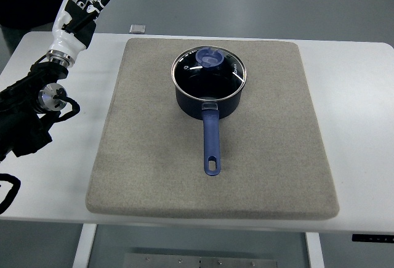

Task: Open pot lid and place left with left hand
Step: 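Raise the left hand and swing it toward the saucepan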

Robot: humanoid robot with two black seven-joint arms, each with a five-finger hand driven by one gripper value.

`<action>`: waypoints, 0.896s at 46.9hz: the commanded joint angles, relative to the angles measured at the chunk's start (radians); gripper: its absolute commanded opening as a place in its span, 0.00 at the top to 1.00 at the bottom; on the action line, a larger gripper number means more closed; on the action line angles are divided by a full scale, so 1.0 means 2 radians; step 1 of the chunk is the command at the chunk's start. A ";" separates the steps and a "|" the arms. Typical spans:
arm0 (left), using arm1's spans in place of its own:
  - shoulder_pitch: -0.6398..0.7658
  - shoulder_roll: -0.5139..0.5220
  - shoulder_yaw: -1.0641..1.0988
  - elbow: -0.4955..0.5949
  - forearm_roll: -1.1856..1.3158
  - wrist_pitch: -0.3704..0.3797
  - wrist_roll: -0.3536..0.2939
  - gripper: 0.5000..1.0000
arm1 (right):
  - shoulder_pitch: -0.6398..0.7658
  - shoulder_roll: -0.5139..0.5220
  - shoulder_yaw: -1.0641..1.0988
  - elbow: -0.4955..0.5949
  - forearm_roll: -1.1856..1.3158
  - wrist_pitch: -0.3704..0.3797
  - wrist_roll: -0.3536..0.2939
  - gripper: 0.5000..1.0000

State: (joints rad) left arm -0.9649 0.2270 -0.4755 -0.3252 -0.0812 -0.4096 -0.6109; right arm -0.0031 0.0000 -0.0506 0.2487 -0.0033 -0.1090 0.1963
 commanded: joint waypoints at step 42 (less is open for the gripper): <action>-0.041 -0.001 0.025 -0.002 0.211 -0.032 0.000 0.02 | 0.000 0.000 0.000 0.001 0.000 0.000 0.000 0.17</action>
State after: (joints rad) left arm -1.0274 0.2209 -0.4280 -0.3260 0.2588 -0.4756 -0.6110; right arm -0.0031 0.0000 -0.0506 0.2501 -0.0032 -0.1088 0.1963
